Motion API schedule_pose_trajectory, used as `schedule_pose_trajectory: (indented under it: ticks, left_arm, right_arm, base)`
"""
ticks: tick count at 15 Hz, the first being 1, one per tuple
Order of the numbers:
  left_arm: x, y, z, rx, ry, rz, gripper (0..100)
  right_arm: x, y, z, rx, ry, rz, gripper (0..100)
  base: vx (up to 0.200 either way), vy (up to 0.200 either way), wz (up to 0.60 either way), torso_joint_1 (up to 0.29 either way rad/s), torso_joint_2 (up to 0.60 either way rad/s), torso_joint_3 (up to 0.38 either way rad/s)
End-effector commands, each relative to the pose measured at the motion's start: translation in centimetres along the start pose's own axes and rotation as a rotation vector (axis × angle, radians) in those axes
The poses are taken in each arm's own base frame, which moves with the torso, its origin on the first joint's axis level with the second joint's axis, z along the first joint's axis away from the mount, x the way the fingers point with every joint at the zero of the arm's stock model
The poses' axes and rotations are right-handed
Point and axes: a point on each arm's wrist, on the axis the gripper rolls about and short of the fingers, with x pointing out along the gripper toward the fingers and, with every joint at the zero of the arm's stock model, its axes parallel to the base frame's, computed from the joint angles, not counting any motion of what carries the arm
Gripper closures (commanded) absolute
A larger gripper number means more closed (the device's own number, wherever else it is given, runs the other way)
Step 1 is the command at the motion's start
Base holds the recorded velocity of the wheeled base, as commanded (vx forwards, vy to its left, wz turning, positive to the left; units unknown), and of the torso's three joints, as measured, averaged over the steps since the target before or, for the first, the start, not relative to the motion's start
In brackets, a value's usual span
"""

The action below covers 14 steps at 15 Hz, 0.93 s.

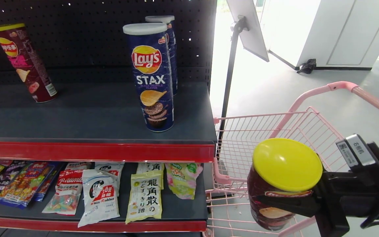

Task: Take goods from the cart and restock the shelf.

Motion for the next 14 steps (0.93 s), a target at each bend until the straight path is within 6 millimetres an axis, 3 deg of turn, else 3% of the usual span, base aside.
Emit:
schedule_pose_trajectory:
  ticks: [1, 14]
  left_arm:
    - [0.0, 0.0, 0.0, -0.001, 0.001, 0.001, 0]
    - [0.0, 0.0, 0.0, -0.001, 0.001, 0.001, 0]
  right_arm:
    - [0.3, -0.2, 0.0, 0.003, 0.0, 0.004, 100]
    - [-0.8, 0.7, -0.1, 0.0, -0.002, -0.012, 100]
  base:
    - [0.0, 0.0, 0.0, 0.188, -0.46, -0.281]
    - [0.0, 0.0, 0.0, 0.22, -0.51, -0.292]
